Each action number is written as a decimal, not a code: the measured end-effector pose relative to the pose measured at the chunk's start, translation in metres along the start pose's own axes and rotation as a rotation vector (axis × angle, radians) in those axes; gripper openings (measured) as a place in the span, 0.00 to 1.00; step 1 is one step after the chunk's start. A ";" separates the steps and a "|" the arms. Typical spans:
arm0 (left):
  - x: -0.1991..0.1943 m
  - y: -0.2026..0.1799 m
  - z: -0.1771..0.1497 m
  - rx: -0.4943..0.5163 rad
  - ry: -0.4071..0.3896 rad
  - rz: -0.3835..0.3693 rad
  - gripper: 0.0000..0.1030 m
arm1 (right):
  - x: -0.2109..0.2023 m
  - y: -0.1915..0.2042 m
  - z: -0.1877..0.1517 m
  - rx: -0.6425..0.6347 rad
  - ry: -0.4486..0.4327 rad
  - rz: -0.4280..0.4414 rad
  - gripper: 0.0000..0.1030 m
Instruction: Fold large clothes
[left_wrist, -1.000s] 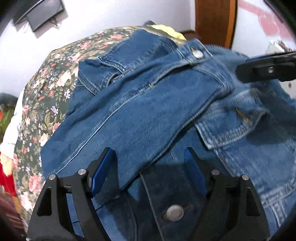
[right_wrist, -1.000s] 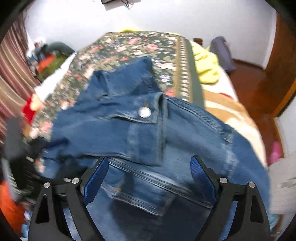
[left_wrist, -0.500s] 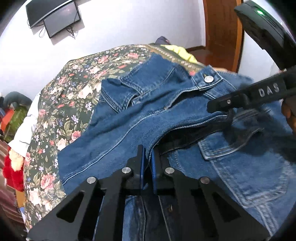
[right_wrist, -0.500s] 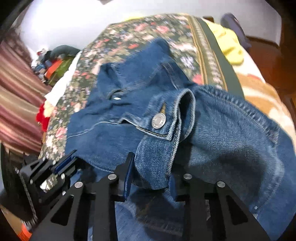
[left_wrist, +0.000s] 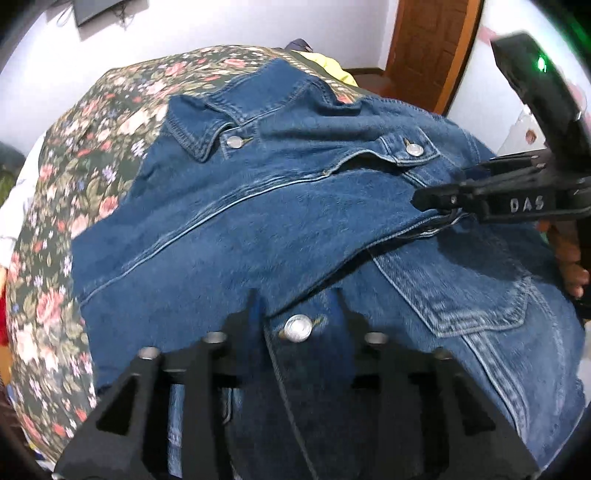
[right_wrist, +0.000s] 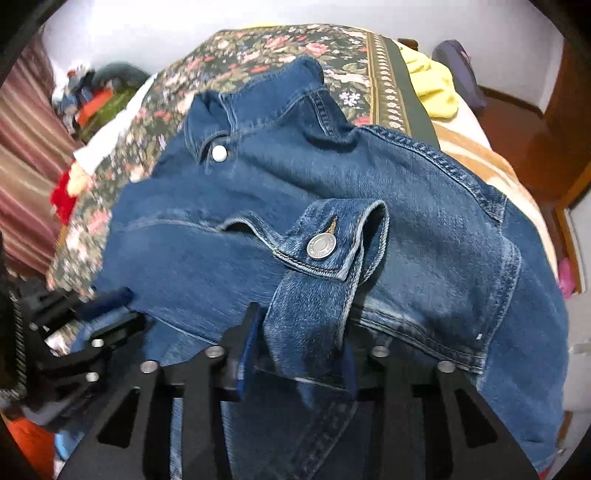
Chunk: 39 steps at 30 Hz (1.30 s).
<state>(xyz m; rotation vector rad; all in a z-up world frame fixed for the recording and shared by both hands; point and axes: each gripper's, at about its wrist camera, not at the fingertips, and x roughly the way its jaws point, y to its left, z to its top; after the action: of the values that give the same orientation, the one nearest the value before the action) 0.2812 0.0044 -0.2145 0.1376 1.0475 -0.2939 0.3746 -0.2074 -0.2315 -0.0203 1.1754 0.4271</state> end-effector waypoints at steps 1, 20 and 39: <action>-0.006 0.005 -0.004 -0.014 -0.014 0.005 0.62 | -0.001 0.002 0.000 -0.025 0.001 -0.027 0.58; 0.000 0.239 -0.025 -0.503 0.010 0.089 0.80 | -0.053 -0.025 0.040 0.040 -0.137 -0.054 0.96; 0.089 0.260 0.020 -0.547 -0.035 0.119 0.19 | 0.089 -0.008 0.186 0.134 -0.005 0.049 0.55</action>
<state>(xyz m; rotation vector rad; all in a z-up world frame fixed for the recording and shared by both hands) 0.4180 0.2319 -0.2896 -0.2958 1.0466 0.1032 0.5700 -0.1431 -0.2395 0.1251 1.1997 0.3907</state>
